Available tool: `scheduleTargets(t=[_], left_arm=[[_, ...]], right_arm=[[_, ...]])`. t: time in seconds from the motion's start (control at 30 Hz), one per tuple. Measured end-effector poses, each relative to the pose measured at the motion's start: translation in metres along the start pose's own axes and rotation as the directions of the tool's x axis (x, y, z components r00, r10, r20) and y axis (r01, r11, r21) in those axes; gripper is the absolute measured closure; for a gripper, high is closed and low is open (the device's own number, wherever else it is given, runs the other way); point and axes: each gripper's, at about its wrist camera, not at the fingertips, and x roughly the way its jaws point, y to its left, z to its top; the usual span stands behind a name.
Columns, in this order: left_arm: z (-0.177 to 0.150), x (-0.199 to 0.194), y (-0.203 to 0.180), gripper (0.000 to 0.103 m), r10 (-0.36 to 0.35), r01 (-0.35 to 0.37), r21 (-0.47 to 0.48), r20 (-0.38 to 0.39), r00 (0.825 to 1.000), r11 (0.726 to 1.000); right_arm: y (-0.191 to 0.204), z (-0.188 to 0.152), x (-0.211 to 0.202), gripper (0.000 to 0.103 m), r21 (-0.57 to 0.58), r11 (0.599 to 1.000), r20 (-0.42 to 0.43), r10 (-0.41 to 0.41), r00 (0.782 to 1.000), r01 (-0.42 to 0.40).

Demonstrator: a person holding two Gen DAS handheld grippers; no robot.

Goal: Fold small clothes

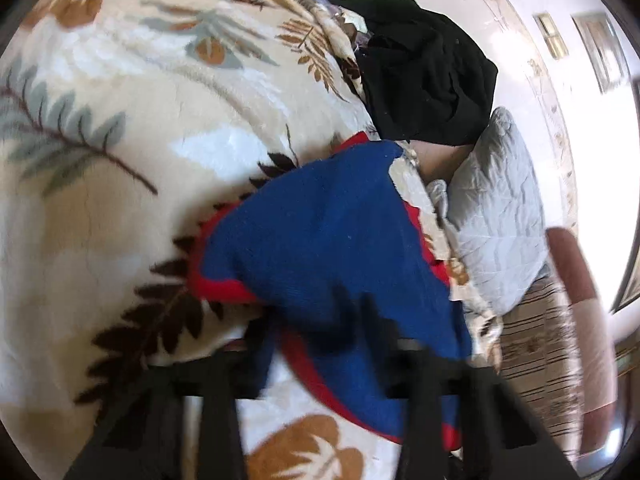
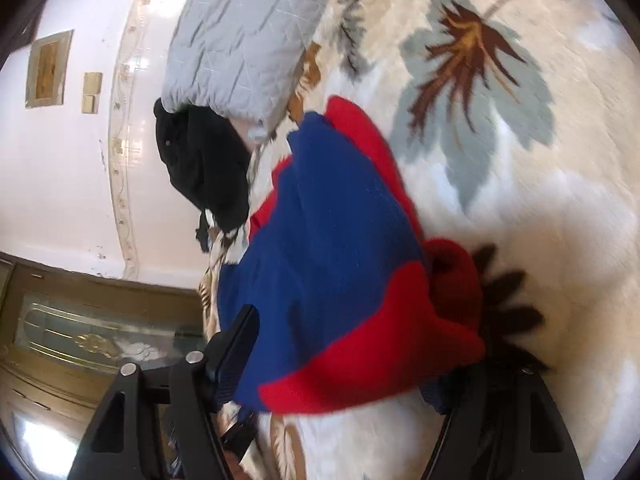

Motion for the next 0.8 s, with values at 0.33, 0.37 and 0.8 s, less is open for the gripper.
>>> scheduleTargets(t=[0.33,0.37,0.8], left_arm=[[-0.015,-0.042,-0.030,0.094,-0.085,0.071,0.159,0.085,0.993,0.985],[-0.021,-0.048,-0.034,0.094,-0.097,0.081,0.174,0.087,0.992,0.981],[-0.043,-0.070,-0.011,0.083,0.031,-0.032,0.120,0.011,0.999,0.992]], right_arm=[[0.065,-0.001,-0.045,0.081,-0.315,0.942,0.242,-0.035,0.970,0.113],[0.064,0.001,-0.050,0.081,-0.318,0.940,0.263,-0.037,0.964,0.123],[-0.005,0.034,-0.089,0.075,-0.025,0.984,0.060,-0.173,0.983,0.175]])
